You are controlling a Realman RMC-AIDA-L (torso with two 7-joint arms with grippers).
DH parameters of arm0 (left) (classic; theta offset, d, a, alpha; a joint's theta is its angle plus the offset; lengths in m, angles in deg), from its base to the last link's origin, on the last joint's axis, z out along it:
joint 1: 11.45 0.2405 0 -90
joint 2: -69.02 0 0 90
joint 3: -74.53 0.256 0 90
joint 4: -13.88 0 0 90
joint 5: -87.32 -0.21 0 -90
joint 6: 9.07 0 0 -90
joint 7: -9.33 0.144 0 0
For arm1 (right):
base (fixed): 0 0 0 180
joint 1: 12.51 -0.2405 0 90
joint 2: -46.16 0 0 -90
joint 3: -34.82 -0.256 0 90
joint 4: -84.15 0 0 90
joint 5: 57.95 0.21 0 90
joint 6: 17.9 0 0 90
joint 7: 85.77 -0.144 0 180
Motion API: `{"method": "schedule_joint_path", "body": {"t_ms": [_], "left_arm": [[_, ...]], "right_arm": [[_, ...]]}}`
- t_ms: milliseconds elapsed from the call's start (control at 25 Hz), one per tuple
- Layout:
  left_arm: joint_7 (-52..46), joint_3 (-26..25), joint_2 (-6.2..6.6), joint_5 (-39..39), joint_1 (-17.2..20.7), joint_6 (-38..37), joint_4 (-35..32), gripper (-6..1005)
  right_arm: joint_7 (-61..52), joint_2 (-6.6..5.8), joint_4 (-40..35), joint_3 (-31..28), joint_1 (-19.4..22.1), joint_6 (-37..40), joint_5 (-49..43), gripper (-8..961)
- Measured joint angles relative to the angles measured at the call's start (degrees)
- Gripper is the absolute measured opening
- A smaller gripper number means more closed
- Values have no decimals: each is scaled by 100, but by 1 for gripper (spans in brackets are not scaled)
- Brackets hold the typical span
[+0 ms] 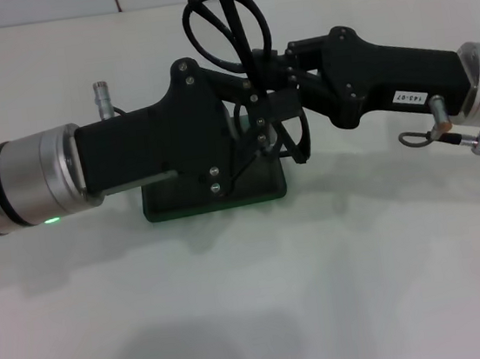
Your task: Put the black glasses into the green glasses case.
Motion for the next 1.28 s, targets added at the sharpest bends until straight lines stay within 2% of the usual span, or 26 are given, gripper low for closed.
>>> {"method": "schedule_joint_path", "body": {"t_ms": [920, 1080, 1200, 1280], "left_arm": [[10, -10, 1, 0, 61, 9, 45, 32], [-22, -98, 10, 0, 259, 29, 44, 32], [-146, -177, 37, -35, 544, 110, 45, 33], [-284, -176, 75, -54, 853, 265, 47, 33]], "right_arm": [[257, 0, -7, -6, 45, -59, 39, 66], [457, -25, -154, -16, 80, -299, 40, 66], [591, -37, -386, 13, 136, -477, -39, 66], [774, -43, -832, 29, 210, -635, -391, 66]]}}
